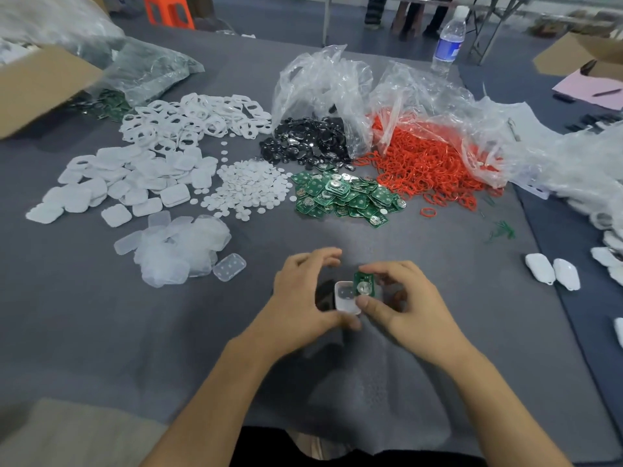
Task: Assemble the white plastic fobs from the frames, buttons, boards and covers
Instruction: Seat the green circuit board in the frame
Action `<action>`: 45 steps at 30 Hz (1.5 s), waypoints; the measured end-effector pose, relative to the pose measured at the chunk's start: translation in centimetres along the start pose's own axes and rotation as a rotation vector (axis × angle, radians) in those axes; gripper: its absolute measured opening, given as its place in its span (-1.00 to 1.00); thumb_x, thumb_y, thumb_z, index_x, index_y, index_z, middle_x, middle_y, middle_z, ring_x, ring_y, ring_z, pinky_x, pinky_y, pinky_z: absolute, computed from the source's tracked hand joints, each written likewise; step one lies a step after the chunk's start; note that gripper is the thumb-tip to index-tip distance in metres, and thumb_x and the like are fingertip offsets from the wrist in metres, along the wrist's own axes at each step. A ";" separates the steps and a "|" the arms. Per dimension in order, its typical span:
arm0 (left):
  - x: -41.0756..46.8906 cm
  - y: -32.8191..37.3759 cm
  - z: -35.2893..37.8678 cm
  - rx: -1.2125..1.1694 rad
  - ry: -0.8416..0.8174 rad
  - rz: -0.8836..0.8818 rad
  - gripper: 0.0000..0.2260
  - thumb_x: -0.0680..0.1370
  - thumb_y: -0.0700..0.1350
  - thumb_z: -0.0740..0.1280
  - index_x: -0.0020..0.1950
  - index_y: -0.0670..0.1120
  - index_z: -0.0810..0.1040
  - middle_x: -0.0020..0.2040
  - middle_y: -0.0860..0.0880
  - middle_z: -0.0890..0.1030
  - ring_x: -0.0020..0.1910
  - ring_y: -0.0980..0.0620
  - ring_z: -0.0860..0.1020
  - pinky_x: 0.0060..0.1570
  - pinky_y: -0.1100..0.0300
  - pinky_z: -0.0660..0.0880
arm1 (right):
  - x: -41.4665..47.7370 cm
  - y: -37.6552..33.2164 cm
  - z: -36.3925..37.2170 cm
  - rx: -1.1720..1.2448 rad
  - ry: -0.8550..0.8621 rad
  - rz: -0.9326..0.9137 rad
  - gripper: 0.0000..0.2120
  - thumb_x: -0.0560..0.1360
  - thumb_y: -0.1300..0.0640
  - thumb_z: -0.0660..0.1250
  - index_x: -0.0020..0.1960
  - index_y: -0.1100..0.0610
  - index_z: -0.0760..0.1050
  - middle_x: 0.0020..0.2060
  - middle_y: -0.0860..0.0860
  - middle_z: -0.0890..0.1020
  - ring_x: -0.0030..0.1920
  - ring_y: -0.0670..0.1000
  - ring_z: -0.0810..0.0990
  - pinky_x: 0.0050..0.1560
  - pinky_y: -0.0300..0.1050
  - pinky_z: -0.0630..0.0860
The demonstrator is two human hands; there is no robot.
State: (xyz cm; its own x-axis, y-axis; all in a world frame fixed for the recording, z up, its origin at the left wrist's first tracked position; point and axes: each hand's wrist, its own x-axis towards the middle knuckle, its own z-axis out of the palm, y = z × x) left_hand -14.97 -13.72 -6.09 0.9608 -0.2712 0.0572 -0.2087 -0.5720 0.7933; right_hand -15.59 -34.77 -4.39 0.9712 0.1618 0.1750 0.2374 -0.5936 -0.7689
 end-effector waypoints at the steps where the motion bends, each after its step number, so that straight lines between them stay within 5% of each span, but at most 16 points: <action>1: -0.6 -0.4 0.6 0.039 0.008 0.007 -0.11 0.21 0.33 0.59 0.46 0.32 0.26 0.31 0.35 0.44 0.43 0.29 0.21 0.43 0.28 0.16 | -0.1 0.2 0.4 -0.006 -0.031 0.004 -0.60 0.39 0.14 0.58 0.17 -0.10 0.61 0.05 -0.12 0.57 0.10 -0.20 0.52 0.03 -0.40 0.41; 4: -0.9 -1.1 1.6 0.100 0.062 0.054 -0.03 0.22 0.39 0.54 0.52 0.28 0.16 0.36 0.31 0.45 0.50 0.28 0.16 0.42 0.43 -0.05 | -0.1 0.7 1.1 -0.061 -0.090 -0.018 -0.60 0.39 0.07 0.58 0.17 -0.16 0.60 0.10 -0.14 0.56 0.20 -0.12 0.46 0.19 -0.29 0.37; 6: -0.7 -1.2 1.6 0.080 0.065 0.053 -0.01 0.23 0.36 0.56 0.52 0.29 0.09 0.37 0.29 0.45 0.48 0.33 0.12 0.38 0.51 -0.11 | 0.0 1.0 1.4 -0.080 -0.089 -0.025 -0.61 0.38 0.02 0.59 0.16 -0.20 0.61 0.10 -0.16 0.54 0.22 -0.10 0.43 0.23 -0.41 0.27; 17: -0.9 -1.4 1.3 -0.016 0.054 0.019 -0.06 0.26 0.23 0.64 0.45 0.34 0.09 0.29 0.31 0.50 0.38 0.52 0.07 0.33 0.52 0.05 | -0.1 2.0 1.9 -0.112 -0.059 -0.071 -0.62 0.35 -0.15 0.56 0.14 -0.27 0.60 0.13 -0.28 0.52 0.26 -0.13 0.42 0.24 -0.50 0.18; 21: -0.9 -1.5 0.9 -0.028 0.039 -0.001 -0.11 0.32 0.14 0.64 0.46 0.28 0.14 0.31 0.26 0.53 0.45 0.37 0.17 0.42 0.37 0.10 | -0.4 2.1 2.3 -0.102 -0.011 -0.101 -0.68 0.39 -0.06 0.58 0.10 -0.24 0.64 0.14 -0.23 0.54 0.27 -0.09 0.47 0.28 -0.41 0.24; 30: -0.9 -1.2 0.7 -0.002 0.021 0.002 -0.23 0.44 0.06 0.58 0.52 0.13 0.21 0.30 0.27 0.54 0.35 0.55 0.11 0.47 0.23 0.10 | -0.1 1.7 2.2 -0.214 0.023 -0.299 -0.85 0.44 0.09 0.54 0.00 0.07 0.69 0.07 -0.09 0.58 0.13 -0.05 0.52 0.21 -0.24 0.40; 45: -0.8 -1.5 1.0 0.013 0.036 0.023 -0.26 0.45 0.14 0.54 0.52 0.19 0.22 0.27 0.32 0.52 0.36 0.48 0.12 0.37 0.48 0.01 | -0.3 1.5 2.1 -0.341 0.021 -0.415 -0.85 0.53 0.20 0.44 0.07 0.22 0.63 0.12 0.06 0.57 0.12 0.08 0.55 0.25 -0.16 0.38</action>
State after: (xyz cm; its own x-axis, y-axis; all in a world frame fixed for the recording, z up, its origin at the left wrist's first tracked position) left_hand -15.64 -13.41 -7.88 0.9617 -0.2561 0.0973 -0.2327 -0.5759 0.7837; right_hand -15.59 -34.08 -6.93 0.7934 0.4239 0.4368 0.5916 -0.7059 -0.3896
